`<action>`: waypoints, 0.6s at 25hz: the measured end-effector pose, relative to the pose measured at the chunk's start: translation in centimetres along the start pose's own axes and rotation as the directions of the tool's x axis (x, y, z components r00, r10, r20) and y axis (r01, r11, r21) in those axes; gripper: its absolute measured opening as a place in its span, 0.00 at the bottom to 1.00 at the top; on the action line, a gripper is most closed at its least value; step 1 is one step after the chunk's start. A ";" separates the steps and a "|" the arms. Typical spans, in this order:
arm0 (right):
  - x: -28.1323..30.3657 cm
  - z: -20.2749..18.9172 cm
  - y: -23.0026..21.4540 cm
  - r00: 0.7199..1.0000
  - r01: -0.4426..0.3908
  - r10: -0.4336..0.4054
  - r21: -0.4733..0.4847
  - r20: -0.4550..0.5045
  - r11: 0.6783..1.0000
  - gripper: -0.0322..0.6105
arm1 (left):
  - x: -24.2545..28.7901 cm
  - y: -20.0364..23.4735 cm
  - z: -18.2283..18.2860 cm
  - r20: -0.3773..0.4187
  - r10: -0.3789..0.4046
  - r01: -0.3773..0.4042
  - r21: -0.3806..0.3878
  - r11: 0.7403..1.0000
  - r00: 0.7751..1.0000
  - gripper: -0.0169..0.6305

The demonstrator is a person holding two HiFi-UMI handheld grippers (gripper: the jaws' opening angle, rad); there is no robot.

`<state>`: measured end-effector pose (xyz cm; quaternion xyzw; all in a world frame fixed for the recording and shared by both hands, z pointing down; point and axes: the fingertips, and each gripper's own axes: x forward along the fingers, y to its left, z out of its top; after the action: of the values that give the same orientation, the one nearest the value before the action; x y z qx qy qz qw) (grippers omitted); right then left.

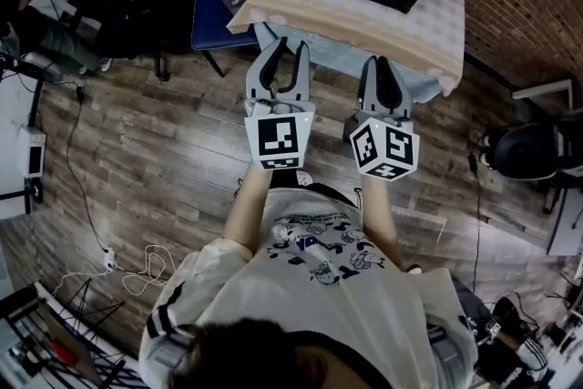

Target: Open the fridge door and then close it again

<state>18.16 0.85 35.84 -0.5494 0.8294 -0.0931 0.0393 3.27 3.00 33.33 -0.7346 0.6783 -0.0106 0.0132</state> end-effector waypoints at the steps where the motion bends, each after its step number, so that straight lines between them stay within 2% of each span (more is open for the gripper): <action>1: 0.5 -0.1 -0.1 1.000 0.003 -0.003 -0.001 0.000 1.000 0.16 | 0.6 0.3 -0.2 -0.001 0.001 -0.001 -0.003 1.000 1.000 0.20; 7: 4.6 -0.2 -0.5 1.000 0.024 -0.024 -0.007 -0.006 1.000 0.16 | 4.8 2.3 -0.7 0.002 0.000 0.000 -0.032 0.999 1.000 0.20; 15: 11.8 0.3 -0.3 0.996 0.088 -0.088 -0.009 0.003 0.996 0.16 | 12.3 6.2 -1.1 -0.010 -0.055 0.054 -0.057 0.997 0.998 0.20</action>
<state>13.87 -10.17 36.05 -0.5858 0.8047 -0.0904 0.0339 -2.00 -9.81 34.16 -0.7527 0.6582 0.0041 -0.0119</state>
